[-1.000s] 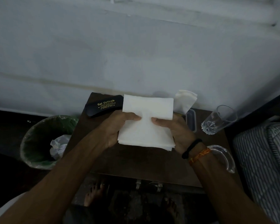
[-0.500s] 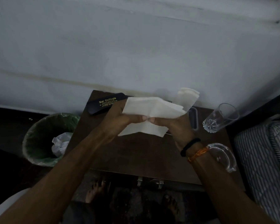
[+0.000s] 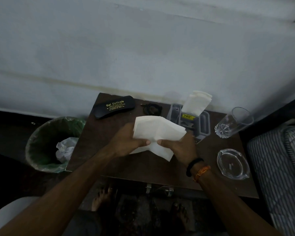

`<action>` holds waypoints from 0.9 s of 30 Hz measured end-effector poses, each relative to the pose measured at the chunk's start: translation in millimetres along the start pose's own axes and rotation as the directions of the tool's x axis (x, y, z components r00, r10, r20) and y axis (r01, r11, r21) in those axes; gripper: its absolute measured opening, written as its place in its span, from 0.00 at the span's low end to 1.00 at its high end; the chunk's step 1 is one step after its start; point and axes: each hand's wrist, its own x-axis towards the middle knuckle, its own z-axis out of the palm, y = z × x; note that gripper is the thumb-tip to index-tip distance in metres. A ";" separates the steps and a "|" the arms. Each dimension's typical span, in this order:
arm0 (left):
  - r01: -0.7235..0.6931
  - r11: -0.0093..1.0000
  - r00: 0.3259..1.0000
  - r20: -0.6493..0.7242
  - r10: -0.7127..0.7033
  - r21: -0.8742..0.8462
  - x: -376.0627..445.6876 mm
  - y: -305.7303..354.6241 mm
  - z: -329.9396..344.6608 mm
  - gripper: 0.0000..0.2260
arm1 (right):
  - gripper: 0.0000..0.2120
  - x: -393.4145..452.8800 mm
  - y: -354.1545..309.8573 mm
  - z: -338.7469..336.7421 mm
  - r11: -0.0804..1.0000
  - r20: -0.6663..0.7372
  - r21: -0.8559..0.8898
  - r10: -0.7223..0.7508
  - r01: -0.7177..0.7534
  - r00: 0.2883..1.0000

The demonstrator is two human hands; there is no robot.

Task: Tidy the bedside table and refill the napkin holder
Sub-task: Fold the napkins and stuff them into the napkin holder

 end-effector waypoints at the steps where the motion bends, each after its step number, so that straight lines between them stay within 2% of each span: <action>1: 0.008 1.000 1.000 0.011 -0.008 0.002 0.0 -2.0 1.2 0.29 | 0.25 -0.6 2.7 0.6 1.000 -0.007 0.008 0.006 -0.006 1.000; 6: -0.031 0.992 0.999 -0.011 0.030 -0.122 0.1 3.0 0.9 0.32 | 0.23 3.9 0.7 -0.4 0.996 -0.016 0.084 -0.038 0.039 0.999; 10: 0.003 0.985 1.000 0.017 0.000 -0.170 -1.3 -1.7 4.2 0.36 | 0.26 2.6 7.0 -0.4 0.999 0.019 0.043 -0.033 0.032 0.999; 12: 0.025 0.989 1.000 0.018 -0.022 -0.144 -2.2 0.9 6.2 0.33 | 0.27 1.3 9.6 0.7 0.999 0.034 0.024 -0.032 0.031 0.999; 14: 0.038 0.985 0.999 -0.014 -0.041 -0.167 0.3 4.6 5.7 0.26 | 0.26 2.9 5.6 -0.4 0.998 0.045 0.055 -0.025 0.023 0.999; 17: 0.085 0.961 0.994 -0.048 -0.101 -0.263 5.2 10.2 -0.9 0.21 | 0.20 6.7 -12.0 -7.7 0.993 0.092 0.112 0.010 -0.020 0.996; 19: 0.093 0.920 0.992 -0.047 -0.120 -0.380 5.3 15.9 -5.6 0.18 | 0.16 8.6 -22.9 -13.5 0.987 0.132 0.149 0.035 -0.055 0.991; 21: 0.107 0.862 0.990 -0.027 -0.138 -0.496 4.4 20.6 -7.8 0.14 | 0.18 10.0 -28.8 -16.4 0.963 0.142 0.237 0.094 -0.126 0.985; 27: 0.148 0.691 0.968 -0.040 -0.248 -0.708 2.7 22.1 3.0 0.19 | 0.23 1.1 -40.3 -11.0 0.836 0.232 0.424 0.270 -0.347 0.935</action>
